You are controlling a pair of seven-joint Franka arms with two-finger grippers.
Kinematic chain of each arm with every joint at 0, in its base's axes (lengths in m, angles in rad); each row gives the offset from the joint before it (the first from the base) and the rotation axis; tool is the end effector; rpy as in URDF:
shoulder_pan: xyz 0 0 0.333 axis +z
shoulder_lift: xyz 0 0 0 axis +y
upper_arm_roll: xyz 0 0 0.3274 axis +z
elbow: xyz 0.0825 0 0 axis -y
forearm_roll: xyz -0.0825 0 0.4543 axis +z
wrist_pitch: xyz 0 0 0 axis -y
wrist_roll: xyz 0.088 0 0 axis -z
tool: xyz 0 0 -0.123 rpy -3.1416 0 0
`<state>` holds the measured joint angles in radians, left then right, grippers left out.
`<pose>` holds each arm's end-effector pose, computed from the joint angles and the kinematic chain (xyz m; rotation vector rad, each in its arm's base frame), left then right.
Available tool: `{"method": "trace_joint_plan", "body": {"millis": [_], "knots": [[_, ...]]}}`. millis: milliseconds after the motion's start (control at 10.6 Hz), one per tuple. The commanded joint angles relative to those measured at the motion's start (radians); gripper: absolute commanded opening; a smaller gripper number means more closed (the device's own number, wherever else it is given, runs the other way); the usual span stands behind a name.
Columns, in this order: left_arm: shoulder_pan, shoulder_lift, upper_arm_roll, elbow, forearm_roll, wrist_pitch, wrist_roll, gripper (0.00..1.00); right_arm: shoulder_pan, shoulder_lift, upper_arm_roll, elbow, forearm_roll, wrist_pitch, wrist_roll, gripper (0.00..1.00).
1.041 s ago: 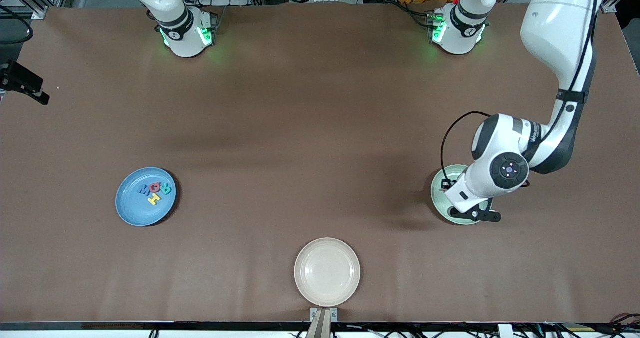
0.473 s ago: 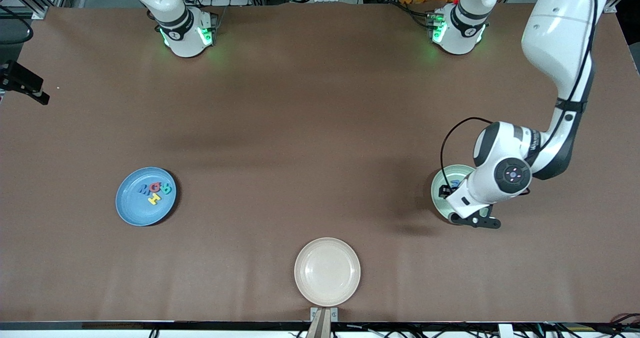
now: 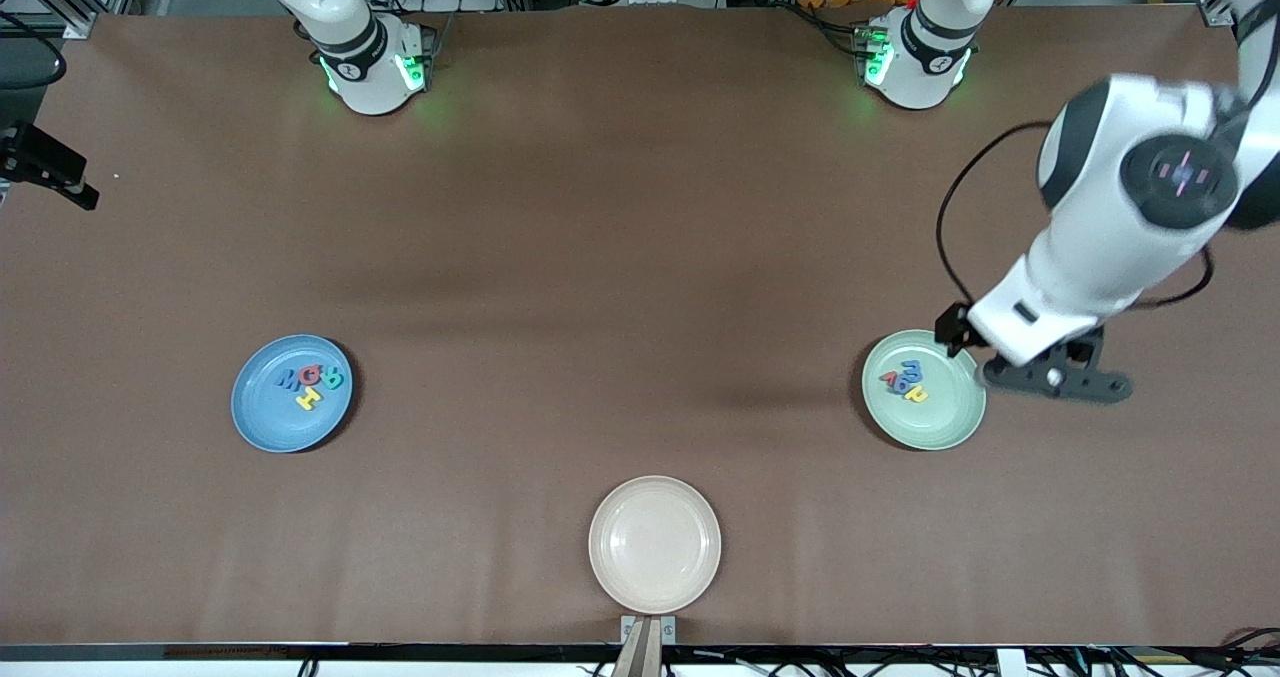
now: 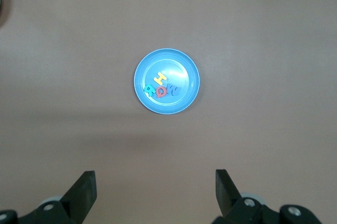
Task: Sort uppercase to blue plate, lowercase to green plate
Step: 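Open the left gripper over the green plate and lift it away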
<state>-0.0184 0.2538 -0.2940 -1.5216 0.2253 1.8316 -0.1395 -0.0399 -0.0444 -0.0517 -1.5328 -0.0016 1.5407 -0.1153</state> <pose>0.6946 -0.1816 0.5077 -2.9928 0.3191 -0.1488 0.6056 -0.0566 0.6651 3.1356 0.0370 0.0816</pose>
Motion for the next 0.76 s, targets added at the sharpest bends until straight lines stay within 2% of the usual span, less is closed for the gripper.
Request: {"method": "trace_joint_plan", "body": {"millis": [0, 378, 473, 662], "knots": [[0.005, -0.096, -0.002, -0.022, -0.058, -0.037, 0.023, 1.00, -0.015, -0.003, 0.010, 0.005, -0.009, -0.008, 0.014, 1.00], [-0.009, -0.201, 0.068, -0.032, -0.122, -0.106, 0.032, 1.00, -0.021, -0.003, 0.010, 0.005, 0.003, -0.010, 0.016, 1.00], [-0.008, -0.214, 0.072, -0.032, -0.132, -0.136, 0.034, 1.00, -0.020, -0.003, 0.010, 0.005, 0.005, -0.011, 0.016, 1.00], [-0.020, -0.238, 0.122, -0.034, -0.162, -0.153, 0.034, 1.00, -0.020, -0.003, 0.012, 0.005, 0.005, -0.019, 0.016, 1.00]]}}
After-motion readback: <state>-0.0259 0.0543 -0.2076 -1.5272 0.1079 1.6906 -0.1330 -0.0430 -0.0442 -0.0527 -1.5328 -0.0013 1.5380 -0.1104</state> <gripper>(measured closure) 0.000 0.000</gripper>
